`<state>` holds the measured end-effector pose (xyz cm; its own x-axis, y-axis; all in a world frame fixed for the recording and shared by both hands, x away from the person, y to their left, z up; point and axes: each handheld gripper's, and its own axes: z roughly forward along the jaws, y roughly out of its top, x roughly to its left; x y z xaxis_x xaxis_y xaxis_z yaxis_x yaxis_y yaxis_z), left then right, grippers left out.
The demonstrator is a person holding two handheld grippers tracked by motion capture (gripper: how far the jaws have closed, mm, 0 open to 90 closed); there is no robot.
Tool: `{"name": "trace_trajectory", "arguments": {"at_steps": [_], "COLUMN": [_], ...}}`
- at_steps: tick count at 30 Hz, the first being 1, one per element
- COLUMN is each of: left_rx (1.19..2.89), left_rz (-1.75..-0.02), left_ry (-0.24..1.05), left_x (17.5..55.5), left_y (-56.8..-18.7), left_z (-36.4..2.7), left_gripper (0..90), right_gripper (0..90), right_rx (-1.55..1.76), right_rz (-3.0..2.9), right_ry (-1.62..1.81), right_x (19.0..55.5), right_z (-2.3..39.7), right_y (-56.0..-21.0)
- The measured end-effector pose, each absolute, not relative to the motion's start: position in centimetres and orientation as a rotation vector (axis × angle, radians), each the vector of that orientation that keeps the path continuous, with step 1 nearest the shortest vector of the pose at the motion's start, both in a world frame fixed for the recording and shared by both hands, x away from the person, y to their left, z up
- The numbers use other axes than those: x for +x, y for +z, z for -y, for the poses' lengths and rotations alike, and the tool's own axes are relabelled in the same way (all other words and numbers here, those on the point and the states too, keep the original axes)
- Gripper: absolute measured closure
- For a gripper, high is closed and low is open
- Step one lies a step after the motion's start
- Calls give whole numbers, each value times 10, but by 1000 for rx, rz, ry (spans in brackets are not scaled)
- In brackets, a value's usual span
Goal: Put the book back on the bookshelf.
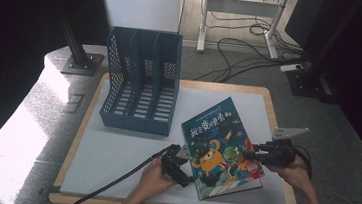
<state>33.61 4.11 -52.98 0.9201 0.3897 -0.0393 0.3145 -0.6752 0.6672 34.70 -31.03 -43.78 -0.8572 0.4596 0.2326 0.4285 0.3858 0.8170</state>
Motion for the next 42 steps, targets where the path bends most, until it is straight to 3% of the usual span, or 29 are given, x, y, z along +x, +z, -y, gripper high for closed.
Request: {"name": "trace_trajectory", "arguments": {"at_steps": [9, 17, 30, 42], "left_rx": [2345, 2271, 2260, 2183], "left_rz": [-505, -566, -539, -509], "left_ry": [88, -46, -94, -101], "left_x": [340, 353, 379, 380], "left_y": [-529, -527, -525, -522], "left_z": [-44, -49, -43, -39], "left_gripper": [0, 0, 0, 0], "right_gripper": [615, 615, 614, 614], "right_rx": [760, 706, 649, 678], "right_rz": [-2542, -2500, -2462, -2460], "right_ry": [1537, 1558, 1576, 1603], "right_x": [338, 329, 322, 317], "right_z": [314, 317, 320, 332], "right_y": [-439, -440, -440, -441]}}
